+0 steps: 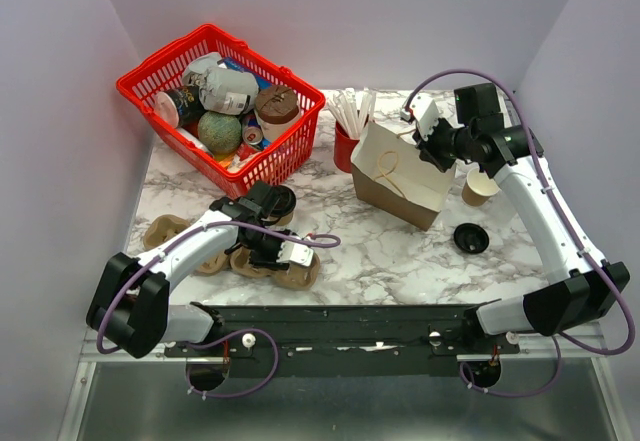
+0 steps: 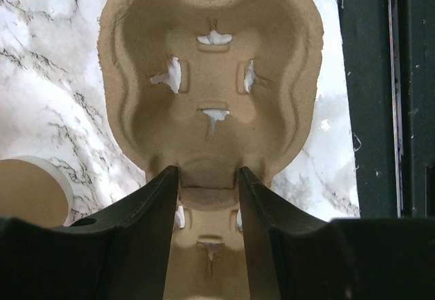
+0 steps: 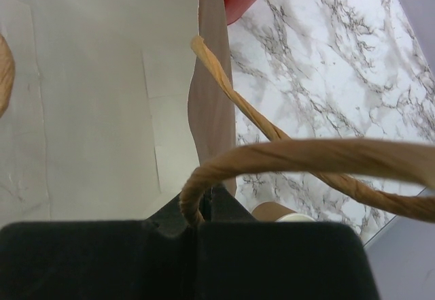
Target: Pack the takeout coffee
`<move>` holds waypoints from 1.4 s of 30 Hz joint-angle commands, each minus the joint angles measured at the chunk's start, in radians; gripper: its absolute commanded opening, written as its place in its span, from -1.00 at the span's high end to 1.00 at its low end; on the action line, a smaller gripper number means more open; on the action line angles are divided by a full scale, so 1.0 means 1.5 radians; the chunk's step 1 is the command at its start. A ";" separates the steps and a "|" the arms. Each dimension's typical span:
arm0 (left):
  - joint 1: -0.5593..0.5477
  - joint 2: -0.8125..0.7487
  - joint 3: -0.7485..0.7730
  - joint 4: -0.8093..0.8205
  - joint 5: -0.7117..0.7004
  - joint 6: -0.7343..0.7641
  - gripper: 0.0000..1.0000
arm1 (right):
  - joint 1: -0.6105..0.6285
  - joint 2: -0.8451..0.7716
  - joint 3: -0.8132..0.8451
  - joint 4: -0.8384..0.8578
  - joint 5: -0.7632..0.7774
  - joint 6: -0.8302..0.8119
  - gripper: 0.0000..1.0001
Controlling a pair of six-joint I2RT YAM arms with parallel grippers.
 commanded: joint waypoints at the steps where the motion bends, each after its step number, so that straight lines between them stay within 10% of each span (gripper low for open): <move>1: -0.001 0.004 -0.011 0.006 0.025 0.012 0.03 | 0.003 0.007 0.011 -0.002 -0.006 0.002 0.99; 29: -0.001 -0.085 0.042 -0.048 0.145 -0.070 0.75 | 0.003 -0.012 0.011 -0.059 0.024 -0.031 0.99; 42: 0.019 -0.190 0.262 -0.053 0.205 -0.187 1.00 | 0.002 0.000 0.059 -0.118 0.026 -0.047 0.99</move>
